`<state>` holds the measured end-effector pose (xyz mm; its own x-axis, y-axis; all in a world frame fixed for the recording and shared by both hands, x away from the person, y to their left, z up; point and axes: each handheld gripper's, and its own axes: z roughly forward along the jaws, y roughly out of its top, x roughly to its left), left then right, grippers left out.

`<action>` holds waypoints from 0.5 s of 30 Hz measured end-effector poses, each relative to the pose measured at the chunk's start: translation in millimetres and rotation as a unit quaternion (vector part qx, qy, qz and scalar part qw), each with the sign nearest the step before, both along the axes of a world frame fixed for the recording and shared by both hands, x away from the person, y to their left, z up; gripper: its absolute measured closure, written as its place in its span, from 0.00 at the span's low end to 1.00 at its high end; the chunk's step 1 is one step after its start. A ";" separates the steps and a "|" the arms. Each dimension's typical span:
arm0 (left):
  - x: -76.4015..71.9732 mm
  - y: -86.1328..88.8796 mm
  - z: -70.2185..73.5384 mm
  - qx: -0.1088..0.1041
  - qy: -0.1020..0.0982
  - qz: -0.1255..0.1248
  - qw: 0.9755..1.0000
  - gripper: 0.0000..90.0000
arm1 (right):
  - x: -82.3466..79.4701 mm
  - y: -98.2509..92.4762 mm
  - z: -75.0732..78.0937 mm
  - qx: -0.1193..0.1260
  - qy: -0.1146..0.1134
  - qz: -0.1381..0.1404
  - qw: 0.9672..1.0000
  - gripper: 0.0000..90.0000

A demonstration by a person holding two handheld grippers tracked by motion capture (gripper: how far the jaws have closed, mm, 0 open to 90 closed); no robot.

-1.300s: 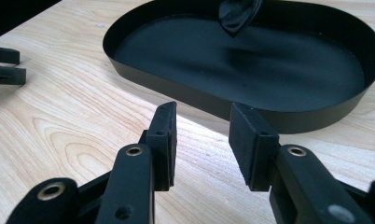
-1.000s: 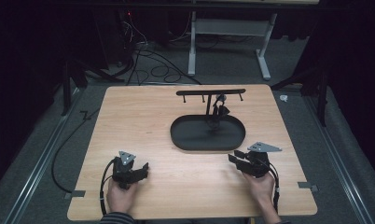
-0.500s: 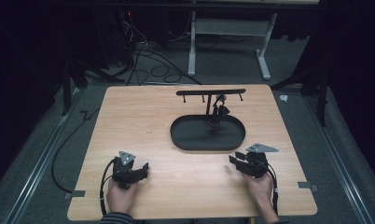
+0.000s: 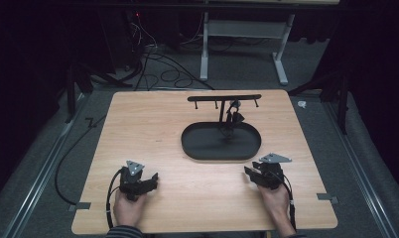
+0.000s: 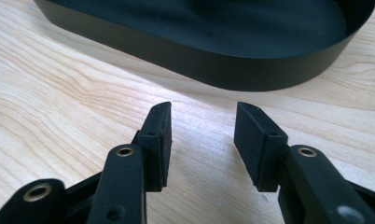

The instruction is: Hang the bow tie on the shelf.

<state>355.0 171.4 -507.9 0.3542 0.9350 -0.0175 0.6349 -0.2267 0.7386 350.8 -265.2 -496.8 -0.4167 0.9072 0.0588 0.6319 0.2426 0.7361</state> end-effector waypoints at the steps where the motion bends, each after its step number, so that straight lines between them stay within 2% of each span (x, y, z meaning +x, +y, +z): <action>1: 0.0 0.0 0.0 0.000 0.000 0.000 1.000 0.26 | 0.1 1.2 -1.7 -0.009 0.003 -0.002 1.000 0.62; 6: 0.0 0.0 0.0 0.000 0.000 0.000 1.000 0.26 | -0.5 1.9 -4.6 -0.021 -0.007 -0.007 1.000 0.56; 8: 0.0 0.0 0.0 0.000 0.000 0.000 1.000 0.26 | -0.9 4.7 -5.3 -0.034 -0.012 -0.002 0.999 0.53; 15: -0.5 0.1 0.0 0.002 0.000 -0.002 1.000 0.26 | -0.9 5.3 -5.5 -0.033 -0.009 0.002 0.999 0.47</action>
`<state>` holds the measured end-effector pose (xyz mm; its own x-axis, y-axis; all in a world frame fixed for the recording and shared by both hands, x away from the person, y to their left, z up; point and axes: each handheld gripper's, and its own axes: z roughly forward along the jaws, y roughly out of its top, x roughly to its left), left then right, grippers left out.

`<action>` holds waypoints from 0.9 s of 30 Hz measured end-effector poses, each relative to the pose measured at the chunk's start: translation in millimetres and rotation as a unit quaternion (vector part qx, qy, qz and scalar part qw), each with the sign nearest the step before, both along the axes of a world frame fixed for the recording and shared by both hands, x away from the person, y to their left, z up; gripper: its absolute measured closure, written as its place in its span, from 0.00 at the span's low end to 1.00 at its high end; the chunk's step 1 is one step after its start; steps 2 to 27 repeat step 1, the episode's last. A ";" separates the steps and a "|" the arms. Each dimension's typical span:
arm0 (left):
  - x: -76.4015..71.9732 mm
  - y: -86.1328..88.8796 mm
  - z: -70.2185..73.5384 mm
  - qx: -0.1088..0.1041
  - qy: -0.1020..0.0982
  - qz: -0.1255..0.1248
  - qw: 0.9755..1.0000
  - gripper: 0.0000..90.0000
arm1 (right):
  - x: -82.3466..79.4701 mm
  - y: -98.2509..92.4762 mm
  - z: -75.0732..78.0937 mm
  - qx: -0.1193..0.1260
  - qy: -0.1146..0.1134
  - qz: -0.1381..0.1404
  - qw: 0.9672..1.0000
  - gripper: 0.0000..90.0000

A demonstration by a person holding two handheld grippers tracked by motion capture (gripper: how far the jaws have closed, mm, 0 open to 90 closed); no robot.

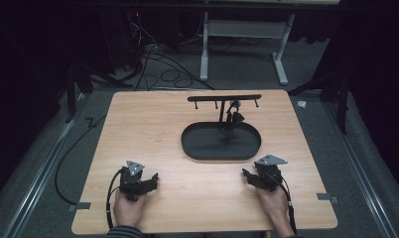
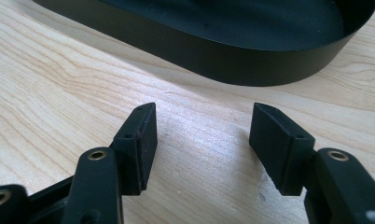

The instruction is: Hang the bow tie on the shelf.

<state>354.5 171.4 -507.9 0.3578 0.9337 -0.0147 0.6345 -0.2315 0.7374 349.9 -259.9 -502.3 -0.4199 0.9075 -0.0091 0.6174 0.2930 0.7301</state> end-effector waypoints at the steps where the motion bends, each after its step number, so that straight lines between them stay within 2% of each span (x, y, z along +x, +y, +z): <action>1: 0.0 0.0 0.0 0.000 0.000 0.000 1.000 0.26 | -0.1 0.0 0.1 -0.001 0.001 0.001 1.000 0.47; 27: 0.0 0.0 0.0 0.000 0.000 0.000 1.000 0.26 | -0.1 0.0 0.1 -0.001 0.001 0.001 1.000 0.47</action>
